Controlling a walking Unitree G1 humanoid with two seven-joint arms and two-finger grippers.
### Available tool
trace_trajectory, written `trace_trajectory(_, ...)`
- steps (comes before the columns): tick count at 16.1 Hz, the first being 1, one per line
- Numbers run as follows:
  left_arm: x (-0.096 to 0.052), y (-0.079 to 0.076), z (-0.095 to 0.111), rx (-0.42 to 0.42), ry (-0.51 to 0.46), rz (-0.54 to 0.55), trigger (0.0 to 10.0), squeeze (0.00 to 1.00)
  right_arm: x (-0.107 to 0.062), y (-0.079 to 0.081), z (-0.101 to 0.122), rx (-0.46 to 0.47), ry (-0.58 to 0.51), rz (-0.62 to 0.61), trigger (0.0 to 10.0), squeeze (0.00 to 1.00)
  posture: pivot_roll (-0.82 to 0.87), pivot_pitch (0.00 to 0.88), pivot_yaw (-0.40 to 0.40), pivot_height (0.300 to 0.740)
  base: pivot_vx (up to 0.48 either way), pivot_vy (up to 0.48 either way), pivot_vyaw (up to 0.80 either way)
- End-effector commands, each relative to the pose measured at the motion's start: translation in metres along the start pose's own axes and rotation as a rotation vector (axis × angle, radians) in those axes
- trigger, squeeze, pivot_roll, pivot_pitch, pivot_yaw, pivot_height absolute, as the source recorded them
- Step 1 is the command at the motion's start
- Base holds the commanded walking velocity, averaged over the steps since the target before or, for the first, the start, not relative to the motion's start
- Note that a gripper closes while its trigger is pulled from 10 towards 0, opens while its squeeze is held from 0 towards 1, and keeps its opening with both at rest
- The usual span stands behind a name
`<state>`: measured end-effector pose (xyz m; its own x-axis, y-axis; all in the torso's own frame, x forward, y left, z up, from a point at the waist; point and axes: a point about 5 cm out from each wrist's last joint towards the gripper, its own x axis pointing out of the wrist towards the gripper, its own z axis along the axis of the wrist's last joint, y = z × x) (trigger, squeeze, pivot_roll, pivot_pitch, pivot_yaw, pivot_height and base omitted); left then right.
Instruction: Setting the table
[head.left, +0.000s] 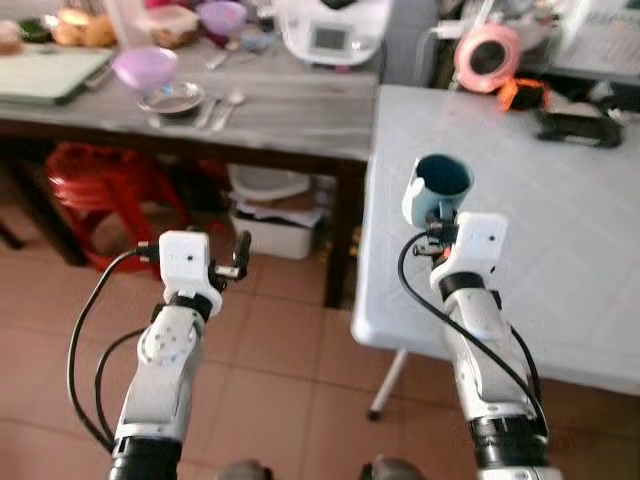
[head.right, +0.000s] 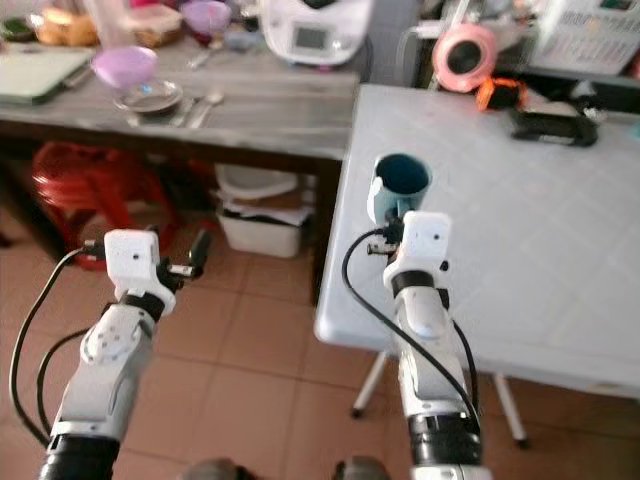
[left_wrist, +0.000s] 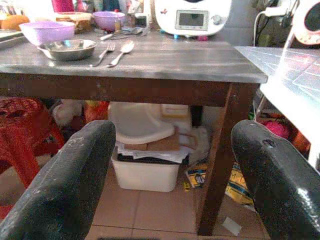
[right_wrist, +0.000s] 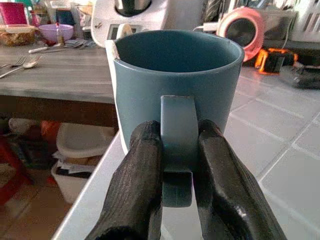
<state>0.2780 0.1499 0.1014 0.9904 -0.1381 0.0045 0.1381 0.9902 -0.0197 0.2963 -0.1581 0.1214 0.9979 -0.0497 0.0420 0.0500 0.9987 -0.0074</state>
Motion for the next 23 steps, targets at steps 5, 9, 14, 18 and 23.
trace_trajectory(5,0.0038,-0.0093,0.0017,-0.011,-0.011,-0.042,10.0,0.0,0.0004,-0.0121,0.0065,-0.02,-0.033,-0.045,10.0,0.0,-0.02,0.0,0.014,0.74,0.324,0.355,0.0)
trace_trajectory(9,0.004,-0.0103,0.0022,-0.009,-0.014,-0.048,10.0,0.0,-0.0001,-0.0118,0.0064,-0.034,-0.034,-0.049,10.0,0.0,-0.02,0.0,0.015,0.74,0.326,0.352,0.0)
trace_trajectory(14,0.0048,-0.011,0.0019,-0.017,-0.014,-0.043,10.0,0.0,-0.0003,-0.0129,0.0062,-0.033,-0.034,-0.05,10.0,0.0,-0.03,0.0,0.015,0.74,0.317,0.361,0.0)
trace_trajectory(18,0.0057,-0.0114,0.002,-0.023,-0.017,-0.037,10.0,0.0,-0.0006,-0.0129,0.0059,-0.037,-0.034,-0.044,10.0,0.0,-0.03,0.0,0.014,0.74,0.266,0.4,0.0)
trace_trajectory(23,0.0064,-0.0111,0.0023,-0.017,-0.021,-0.031,10.0,0.0,-0.0003,-0.0128,0.0063,-0.046,-0.038,-0.041,10.0,0.0,-0.03,0.0,0.014,0.74,0.262,0.402,0.0)
